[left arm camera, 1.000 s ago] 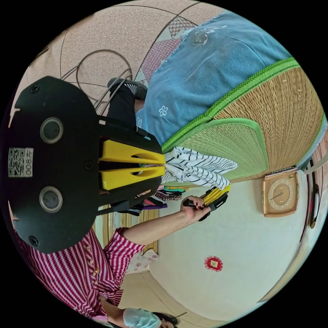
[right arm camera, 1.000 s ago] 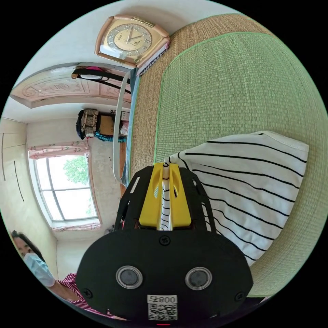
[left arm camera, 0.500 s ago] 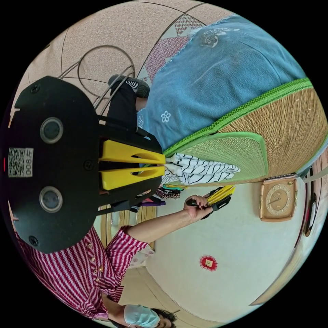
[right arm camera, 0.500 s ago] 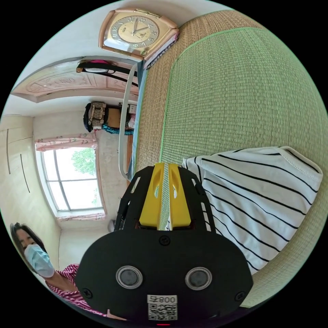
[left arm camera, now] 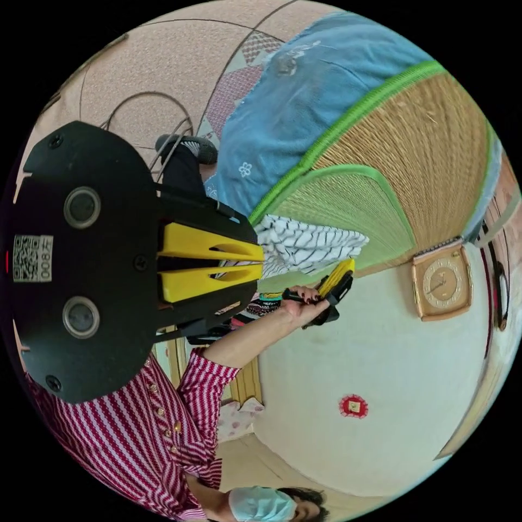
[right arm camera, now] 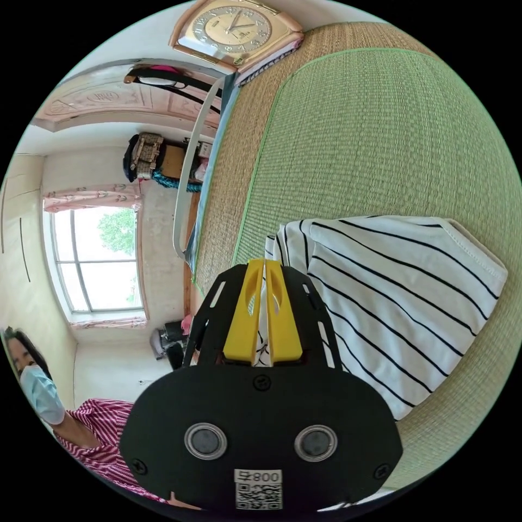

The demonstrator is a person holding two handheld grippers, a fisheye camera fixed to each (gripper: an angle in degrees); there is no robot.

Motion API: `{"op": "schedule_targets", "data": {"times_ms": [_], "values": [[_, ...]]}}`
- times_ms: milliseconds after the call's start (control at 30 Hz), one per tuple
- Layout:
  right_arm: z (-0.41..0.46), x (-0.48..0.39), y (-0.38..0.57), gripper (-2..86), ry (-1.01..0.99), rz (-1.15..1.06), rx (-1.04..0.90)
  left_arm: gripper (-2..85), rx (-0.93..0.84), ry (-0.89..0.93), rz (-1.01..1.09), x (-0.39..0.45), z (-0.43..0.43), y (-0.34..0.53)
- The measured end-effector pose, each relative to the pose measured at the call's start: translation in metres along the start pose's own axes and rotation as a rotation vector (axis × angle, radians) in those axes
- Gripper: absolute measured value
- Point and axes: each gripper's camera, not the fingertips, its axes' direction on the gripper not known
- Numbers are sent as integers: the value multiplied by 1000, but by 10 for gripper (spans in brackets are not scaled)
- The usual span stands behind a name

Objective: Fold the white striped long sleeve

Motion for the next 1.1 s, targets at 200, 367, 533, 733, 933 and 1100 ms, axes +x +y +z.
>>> {"op": "schedule_targets", "data": {"times_ms": [200, 367, 533, 733, 933, 1100], "values": [[12, -44, 0, 49, 201, -100, -56, 71, -104, -199, 175, 22, 34, -16], [38, -60, -8, 15, 276, -116, -143, 25, -229, -282, 128, 9, 71, -15], [18, -75, -11, 4, 204, -129, -73, 10, -149, -316, 137, 18, 61, 4], [46, -63, -30, 3, 201, -86, -144, 8, -143, -332, 49, -4, 71, 23], [48, -65, -36, 5, 159, -88, -152, 8, -138, -336, 41, -1, 78, 40], [45, -61, -33, 1, 147, -86, -160, 9, -137, -327, 29, -2, 86, 49]]}}
